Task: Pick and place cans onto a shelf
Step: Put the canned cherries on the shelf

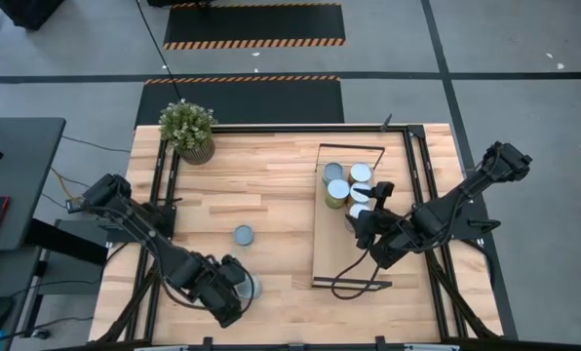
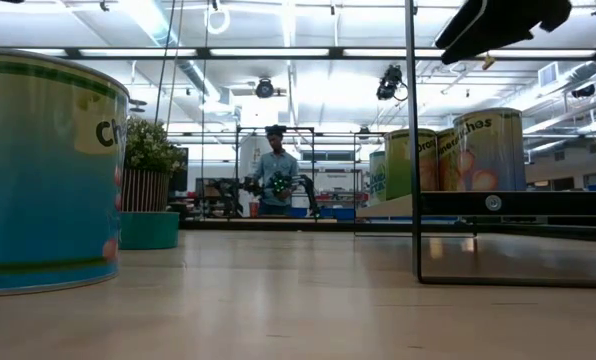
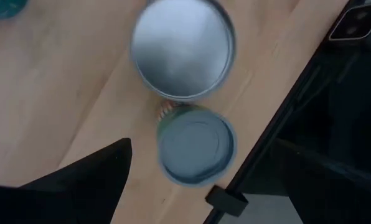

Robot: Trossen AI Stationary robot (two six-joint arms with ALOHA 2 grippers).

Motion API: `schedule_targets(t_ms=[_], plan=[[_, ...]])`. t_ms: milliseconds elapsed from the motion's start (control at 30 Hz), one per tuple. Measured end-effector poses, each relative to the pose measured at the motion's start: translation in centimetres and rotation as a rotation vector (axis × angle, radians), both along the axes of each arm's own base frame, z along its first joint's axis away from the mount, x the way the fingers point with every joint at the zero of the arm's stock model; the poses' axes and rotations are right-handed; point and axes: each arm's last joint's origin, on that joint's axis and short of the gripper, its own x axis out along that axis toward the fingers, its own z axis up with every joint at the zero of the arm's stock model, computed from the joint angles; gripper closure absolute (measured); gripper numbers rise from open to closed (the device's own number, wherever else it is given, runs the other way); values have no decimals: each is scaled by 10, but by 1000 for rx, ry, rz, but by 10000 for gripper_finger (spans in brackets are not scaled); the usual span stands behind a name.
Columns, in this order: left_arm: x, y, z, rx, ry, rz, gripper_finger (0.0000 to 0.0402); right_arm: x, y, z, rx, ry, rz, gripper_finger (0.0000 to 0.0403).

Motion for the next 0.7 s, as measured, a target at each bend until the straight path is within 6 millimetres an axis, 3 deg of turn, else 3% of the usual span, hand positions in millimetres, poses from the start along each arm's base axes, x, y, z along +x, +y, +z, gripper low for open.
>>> schedule_targets(t_ms=[233, 700], plan=[[18, -13, -8, 30, 35, 8, 12, 5, -10, 0, -29, 26, -30, 25], [34, -10, -36, 123, 124, 11, 12, 13, -13, 3, -44, 17, -8, 25]])
